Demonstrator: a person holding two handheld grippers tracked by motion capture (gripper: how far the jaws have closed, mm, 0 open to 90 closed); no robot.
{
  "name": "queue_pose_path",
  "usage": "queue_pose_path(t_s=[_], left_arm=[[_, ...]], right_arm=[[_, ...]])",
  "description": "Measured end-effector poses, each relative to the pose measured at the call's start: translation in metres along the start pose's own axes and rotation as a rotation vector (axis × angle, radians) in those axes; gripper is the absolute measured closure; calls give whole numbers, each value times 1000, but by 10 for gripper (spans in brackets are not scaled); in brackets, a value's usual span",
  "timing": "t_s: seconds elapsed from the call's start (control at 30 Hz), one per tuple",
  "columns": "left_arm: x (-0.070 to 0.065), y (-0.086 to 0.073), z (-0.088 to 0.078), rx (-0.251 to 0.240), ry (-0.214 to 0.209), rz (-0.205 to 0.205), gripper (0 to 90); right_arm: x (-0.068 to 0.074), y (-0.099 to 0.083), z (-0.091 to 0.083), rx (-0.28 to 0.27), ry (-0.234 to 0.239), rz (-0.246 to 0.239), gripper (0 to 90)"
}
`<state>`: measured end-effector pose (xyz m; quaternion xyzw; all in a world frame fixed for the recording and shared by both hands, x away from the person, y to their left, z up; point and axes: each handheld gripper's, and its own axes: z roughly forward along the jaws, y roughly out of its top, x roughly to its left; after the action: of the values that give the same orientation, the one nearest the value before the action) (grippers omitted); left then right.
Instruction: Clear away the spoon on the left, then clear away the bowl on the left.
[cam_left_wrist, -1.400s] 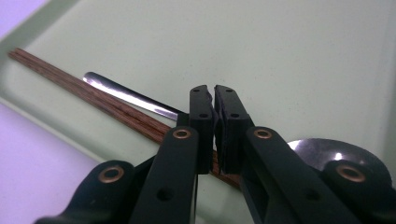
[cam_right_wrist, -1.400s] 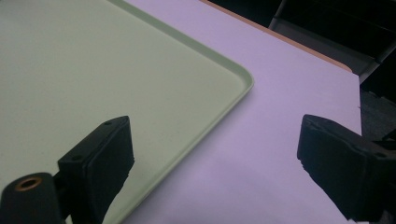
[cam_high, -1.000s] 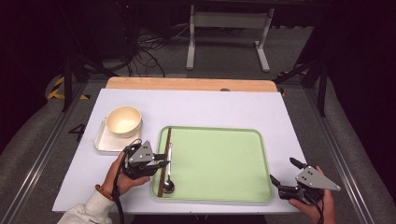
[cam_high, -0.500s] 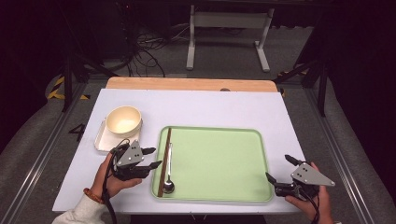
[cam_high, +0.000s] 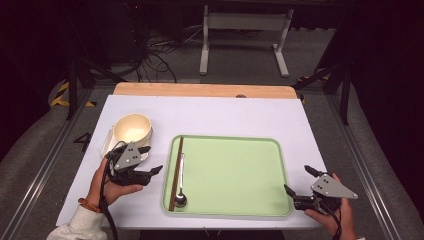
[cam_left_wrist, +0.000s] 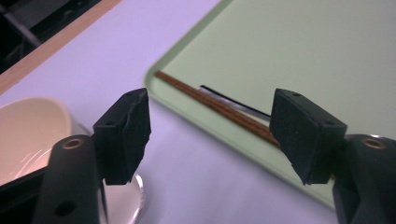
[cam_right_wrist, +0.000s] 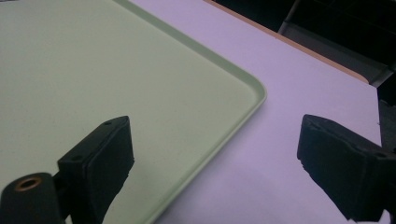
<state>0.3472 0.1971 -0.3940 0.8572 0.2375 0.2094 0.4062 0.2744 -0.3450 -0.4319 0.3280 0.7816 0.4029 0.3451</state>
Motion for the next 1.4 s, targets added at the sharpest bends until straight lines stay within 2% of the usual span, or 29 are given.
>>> queue_pose_path(t_s=[0.1, 0.3, 0.37, 0.4, 0.43, 0.47, 0.57, 0.7, 0.9, 0.97, 1.03, 1.07, 1.13, 1.23, 1.27, 1.33, 1.4], left_arm=[[5, -3, -1, 9, 30, -18, 227], [15, -10, -2, 33, 67, -37, 192], [18, -14, -1, 56, 109, -20, 188], [21, -15, 0, 64, 114, -24, 186], [21, -15, 0, 64, 114, -24, 180], [26, -19, 1, 64, 98, -41, 180], [33, -21, 1, 69, 107, -53, 180], [39, -23, -2, 58, 111, -75, 182], [50, -24, -4, 70, 119, -77, 190], [54, -24, -4, 78, 137, -77, 204], [59, -24, -3, 79, 126, -76, 209], [62, -24, -2, 82, 132, -85, 213], [67, -25, 2, 88, 107, -95, 220], [73, -25, 7, 109, 117, -102, 228], [75, -25, 9, 108, 101, -113, 229], [80, -25, 14, 116, 106, -125, 236], [84, -23, 19, 130, 93, -132, 248]], right_arm=[[0, 0, -1, -6, -3, 3, 109], [1, 0, -1, -3, -1, -2, 109], [1, 1, -2, -15, -5, -1, 109], [2, 2, -2, -19, -6, 0, 109], [2, 2, -3, -22, -6, 0, 109], [2, 2, -3, -22, -6, 0, 109], [1, 0, -3, -12, -4, 1, 109], [1, 0, -5, -28, -9, 6, 110], [3, -2, -6, -17, -9, 6, 111], [3, -3, -8, -15, -9, 5, 111], [2, -3, -10, -19, -17, 12, 111], [2, -3, -11, -19, -17, 15, 111], [3, -3, -10, -15, -20, 13, 111], [3, -3, -9, -13, -16, 10, 111], [4, -3, -8, -8, -13, 7, 111], [5, -4, -7, -1, -8, 4, 111], [4, -4, -7, 0, -9, 6, 111]])
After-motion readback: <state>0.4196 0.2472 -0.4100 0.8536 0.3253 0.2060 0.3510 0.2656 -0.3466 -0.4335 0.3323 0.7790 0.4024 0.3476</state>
